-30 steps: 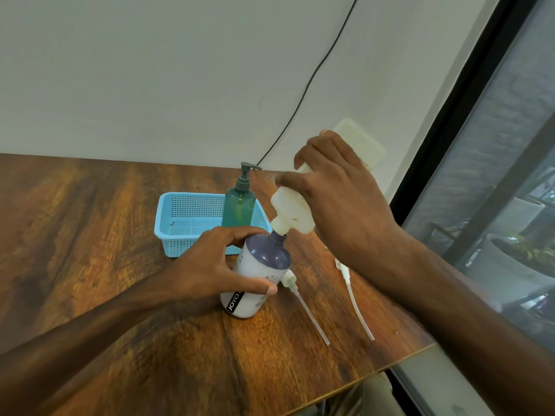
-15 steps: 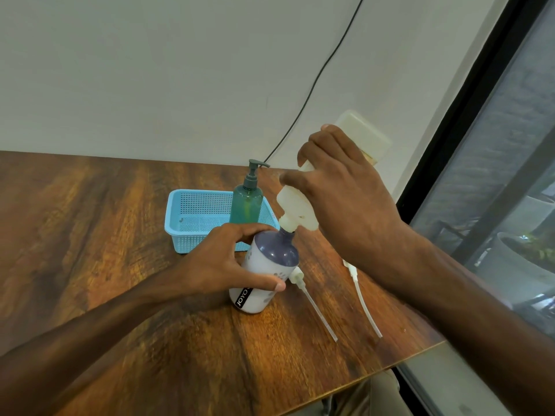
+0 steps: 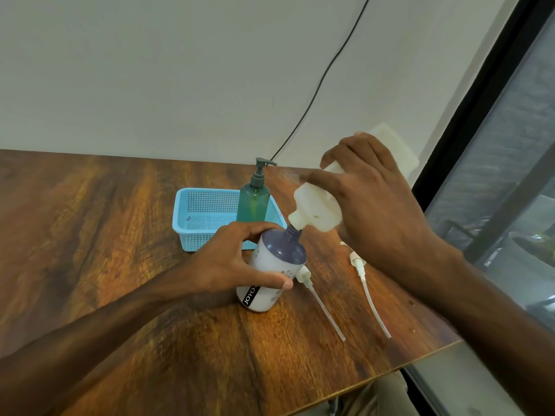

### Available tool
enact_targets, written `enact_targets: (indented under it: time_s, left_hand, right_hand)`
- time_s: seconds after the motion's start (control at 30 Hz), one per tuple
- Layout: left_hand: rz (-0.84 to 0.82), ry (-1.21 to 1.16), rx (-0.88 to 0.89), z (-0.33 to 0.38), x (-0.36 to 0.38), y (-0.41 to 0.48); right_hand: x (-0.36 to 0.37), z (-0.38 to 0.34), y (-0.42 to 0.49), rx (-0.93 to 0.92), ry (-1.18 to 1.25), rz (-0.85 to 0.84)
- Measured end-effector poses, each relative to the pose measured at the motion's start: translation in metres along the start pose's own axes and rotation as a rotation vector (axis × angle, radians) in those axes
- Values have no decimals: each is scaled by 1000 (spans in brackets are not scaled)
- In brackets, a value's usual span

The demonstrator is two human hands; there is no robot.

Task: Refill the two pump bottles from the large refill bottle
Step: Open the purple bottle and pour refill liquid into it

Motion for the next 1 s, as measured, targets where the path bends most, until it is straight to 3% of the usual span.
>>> enact_targets:
  time_s: [0.3, 0.6, 0.77, 1.0]
  left_hand:
    - [0, -1, -7, 2, 0, 0]
    - [12, -22, -13, 2, 0, -3]
    - [19, -6, -13, 1, 0, -4]
    - [-2, -34, -38, -1, 1, -4]
  right_hand:
    - [2, 0, 0, -61, 6, 45]
    - [20, 43, -24, 117, 319, -101]
    - [59, 69, -71, 451, 718, -105]
    - [103, 78, -84, 710, 923, 54]
Point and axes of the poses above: each hand's wrist, its own y-axis towards the middle knuckle, its own x-axis out of the palm, z = x × y, the point moved 4 cm from there along y, towards the middle knuckle, and after that the axes turned 13 degrees about y, right-handed, at the moved point
